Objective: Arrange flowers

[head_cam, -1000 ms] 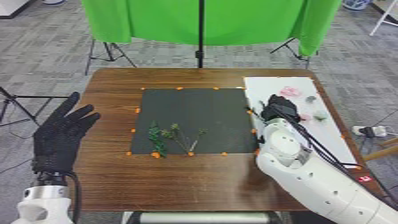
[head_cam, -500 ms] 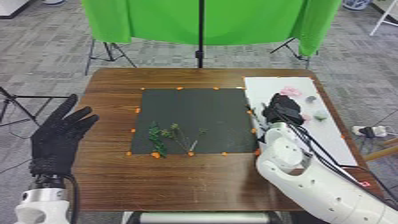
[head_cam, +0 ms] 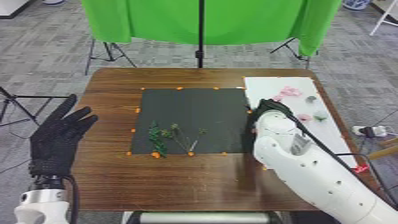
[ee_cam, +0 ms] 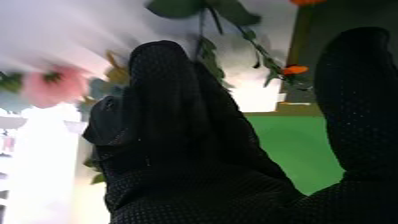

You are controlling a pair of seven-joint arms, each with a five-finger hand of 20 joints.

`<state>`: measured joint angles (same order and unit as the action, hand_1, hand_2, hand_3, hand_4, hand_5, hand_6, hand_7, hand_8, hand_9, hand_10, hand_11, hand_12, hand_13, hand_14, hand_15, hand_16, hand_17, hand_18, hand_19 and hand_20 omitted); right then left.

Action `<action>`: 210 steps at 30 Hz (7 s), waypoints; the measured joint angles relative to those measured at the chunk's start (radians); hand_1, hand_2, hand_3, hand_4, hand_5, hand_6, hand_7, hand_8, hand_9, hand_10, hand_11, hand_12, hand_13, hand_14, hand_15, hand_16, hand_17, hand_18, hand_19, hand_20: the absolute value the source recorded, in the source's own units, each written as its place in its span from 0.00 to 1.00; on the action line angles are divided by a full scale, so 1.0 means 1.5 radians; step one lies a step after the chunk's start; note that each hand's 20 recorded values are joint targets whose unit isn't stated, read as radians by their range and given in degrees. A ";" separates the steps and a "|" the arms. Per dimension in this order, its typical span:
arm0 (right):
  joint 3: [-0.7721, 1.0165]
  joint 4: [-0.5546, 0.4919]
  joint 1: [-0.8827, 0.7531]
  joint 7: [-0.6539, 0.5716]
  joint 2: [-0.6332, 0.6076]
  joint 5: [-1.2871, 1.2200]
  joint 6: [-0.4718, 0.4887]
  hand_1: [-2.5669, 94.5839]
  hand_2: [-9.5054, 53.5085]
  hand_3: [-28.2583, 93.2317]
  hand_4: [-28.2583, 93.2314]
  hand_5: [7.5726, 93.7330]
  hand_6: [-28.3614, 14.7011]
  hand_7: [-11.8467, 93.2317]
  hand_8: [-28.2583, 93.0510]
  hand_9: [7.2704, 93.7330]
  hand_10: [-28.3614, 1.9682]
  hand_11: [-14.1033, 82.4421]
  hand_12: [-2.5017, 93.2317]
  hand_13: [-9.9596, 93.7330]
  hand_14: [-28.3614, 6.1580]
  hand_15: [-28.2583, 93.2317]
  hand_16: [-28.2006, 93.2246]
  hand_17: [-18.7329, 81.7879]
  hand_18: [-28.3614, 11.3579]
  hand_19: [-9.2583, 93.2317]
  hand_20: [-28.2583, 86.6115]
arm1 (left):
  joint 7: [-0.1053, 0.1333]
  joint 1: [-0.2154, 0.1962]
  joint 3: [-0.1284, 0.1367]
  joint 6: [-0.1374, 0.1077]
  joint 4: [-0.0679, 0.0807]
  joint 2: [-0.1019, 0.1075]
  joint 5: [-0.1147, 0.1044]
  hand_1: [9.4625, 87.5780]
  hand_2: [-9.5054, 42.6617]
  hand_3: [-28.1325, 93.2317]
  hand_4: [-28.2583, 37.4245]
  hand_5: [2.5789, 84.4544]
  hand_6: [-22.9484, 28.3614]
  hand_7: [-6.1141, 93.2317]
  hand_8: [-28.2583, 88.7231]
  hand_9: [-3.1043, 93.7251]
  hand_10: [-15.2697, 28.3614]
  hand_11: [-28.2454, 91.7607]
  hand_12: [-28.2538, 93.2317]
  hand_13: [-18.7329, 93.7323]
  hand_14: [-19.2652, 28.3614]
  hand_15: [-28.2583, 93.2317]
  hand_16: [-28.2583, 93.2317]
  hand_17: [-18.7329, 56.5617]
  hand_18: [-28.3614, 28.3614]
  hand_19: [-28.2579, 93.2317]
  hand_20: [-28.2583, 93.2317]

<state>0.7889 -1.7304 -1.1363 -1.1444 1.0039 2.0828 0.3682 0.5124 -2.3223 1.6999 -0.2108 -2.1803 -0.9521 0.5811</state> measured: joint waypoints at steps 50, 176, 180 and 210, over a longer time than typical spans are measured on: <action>-0.037 -0.179 -0.026 0.097 -0.017 0.106 -0.252 0.56 0.00 0.92 0.04 0.98 0.52 0.32 0.43 0.95 0.54 0.65 0.34 0.89 0.54 0.91 0.39 0.66 0.00 1.00 0.84 | 0.018 -0.026 0.015 -0.014 -0.012 0.011 -0.009 0.18 0.37 0.85 0.05 0.42 0.62 0.15 0.18 0.41 0.80 0.46 0.35 0.40 0.95 0.68 0.18 0.14 0.94 0.64 0.41; -0.219 0.015 0.070 0.430 0.147 0.158 -0.239 0.63 0.00 0.84 0.00 0.92 0.65 0.31 0.28 1.00 0.76 0.31 0.39 0.88 0.72 0.75 0.44 0.58 0.09 1.00 0.72 | -0.016 0.008 0.073 -0.039 -0.025 0.061 -0.022 0.17 0.36 0.84 0.04 0.41 0.61 0.15 0.18 0.40 0.79 0.46 0.35 0.40 0.95 0.68 0.18 0.14 0.95 0.64 0.41; -0.242 0.076 0.085 0.501 0.230 0.180 -0.240 0.64 0.00 0.83 0.00 0.92 0.65 0.31 0.28 1.00 0.76 0.30 0.39 0.87 0.72 0.75 0.45 0.57 0.09 1.00 0.71 | -0.010 0.019 0.076 -0.049 -0.028 0.093 -0.022 0.17 0.36 0.84 0.04 0.41 0.61 0.15 0.18 0.40 0.79 0.46 0.35 0.40 0.95 0.68 0.18 0.14 0.95 0.64 0.41; -0.192 0.102 0.016 0.537 0.314 0.331 -0.096 0.50 0.00 0.82 0.00 0.73 0.72 0.24 0.17 0.86 0.58 0.38 0.24 0.78 0.60 0.80 0.37 0.51 0.11 1.00 0.70 | -0.015 0.094 0.033 -0.049 -0.018 0.085 -0.009 0.17 0.36 0.85 0.05 0.42 0.62 0.15 0.18 0.40 0.80 0.46 0.35 0.40 0.95 0.68 0.18 0.14 0.95 0.64 0.41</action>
<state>0.5013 -1.5780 -1.1126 -0.3388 1.4746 2.5788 0.2235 0.4891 -2.1820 1.7492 -0.2850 -2.2071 -0.8248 0.5670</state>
